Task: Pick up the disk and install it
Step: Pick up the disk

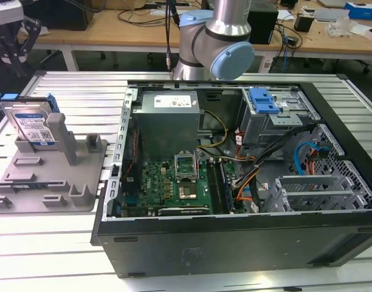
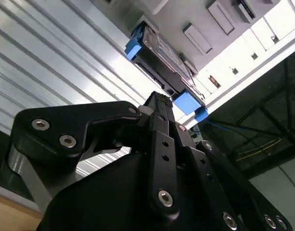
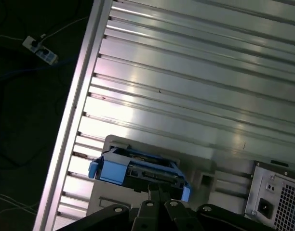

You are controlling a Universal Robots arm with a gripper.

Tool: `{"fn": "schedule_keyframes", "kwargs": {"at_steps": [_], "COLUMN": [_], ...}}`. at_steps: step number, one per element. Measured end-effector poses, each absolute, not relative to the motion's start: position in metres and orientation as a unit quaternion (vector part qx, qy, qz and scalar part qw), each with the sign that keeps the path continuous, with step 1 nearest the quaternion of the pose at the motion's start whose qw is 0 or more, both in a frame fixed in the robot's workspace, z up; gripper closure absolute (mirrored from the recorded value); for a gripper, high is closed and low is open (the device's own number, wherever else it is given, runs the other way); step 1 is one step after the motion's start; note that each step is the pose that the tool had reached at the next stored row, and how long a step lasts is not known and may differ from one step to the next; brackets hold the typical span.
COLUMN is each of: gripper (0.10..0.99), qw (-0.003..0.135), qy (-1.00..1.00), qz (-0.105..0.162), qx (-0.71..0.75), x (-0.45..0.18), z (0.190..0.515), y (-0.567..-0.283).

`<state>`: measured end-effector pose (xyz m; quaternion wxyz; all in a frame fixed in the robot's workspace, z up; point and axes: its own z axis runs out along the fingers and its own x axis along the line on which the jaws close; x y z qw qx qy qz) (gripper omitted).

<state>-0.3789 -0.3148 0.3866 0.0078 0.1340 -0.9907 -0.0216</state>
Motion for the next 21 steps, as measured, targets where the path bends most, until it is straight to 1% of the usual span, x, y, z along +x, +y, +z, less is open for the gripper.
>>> {"fn": "schedule_keyframes", "kwargs": {"at_steps": [18,19,21], "gripper": [0.980,0.973,0.851], "qw": [0.012,0.012,0.013], "qy": [-0.939,-0.936,-0.928], "qz": [-0.019,-0.019,-0.019], "qx": [0.343,0.352,0.371], "x": [-0.3789,-0.3789,-0.3789], "z": [0.3865,0.3865,0.3865], "y": [-0.3148,-0.3148,-0.3148]}}
